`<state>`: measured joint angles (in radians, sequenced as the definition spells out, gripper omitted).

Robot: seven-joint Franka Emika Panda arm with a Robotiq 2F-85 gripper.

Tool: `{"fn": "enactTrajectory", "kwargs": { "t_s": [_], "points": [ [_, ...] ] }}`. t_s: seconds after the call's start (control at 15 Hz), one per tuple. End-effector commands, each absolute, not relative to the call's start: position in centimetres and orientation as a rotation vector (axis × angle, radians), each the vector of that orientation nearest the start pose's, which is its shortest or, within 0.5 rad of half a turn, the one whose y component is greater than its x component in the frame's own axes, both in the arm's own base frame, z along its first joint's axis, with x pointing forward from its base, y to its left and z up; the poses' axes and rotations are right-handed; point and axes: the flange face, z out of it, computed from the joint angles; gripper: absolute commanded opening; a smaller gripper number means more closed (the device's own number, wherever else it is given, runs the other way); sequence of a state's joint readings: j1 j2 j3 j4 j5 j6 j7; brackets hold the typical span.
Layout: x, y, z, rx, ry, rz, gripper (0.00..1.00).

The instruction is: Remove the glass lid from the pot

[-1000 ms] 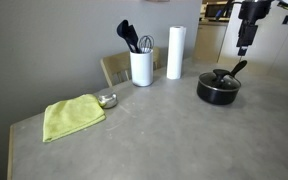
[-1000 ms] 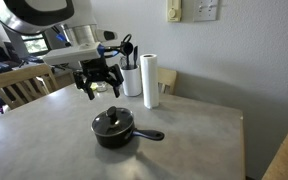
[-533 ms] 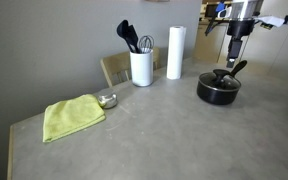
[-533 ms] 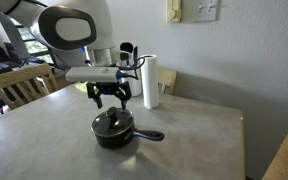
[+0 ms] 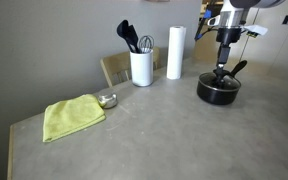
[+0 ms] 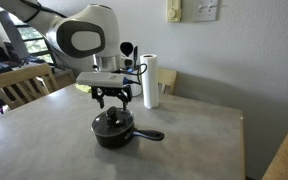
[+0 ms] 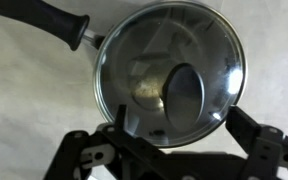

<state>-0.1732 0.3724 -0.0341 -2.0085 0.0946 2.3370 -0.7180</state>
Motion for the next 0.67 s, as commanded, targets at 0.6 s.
{"fn": "enactTrajectory", "kwargs": {
  "t_s": [0.6],
  "points": [
    [58.5, -12.9, 25.1, -3.084, -0.813, 0.157, 0.83]
  ]
}}
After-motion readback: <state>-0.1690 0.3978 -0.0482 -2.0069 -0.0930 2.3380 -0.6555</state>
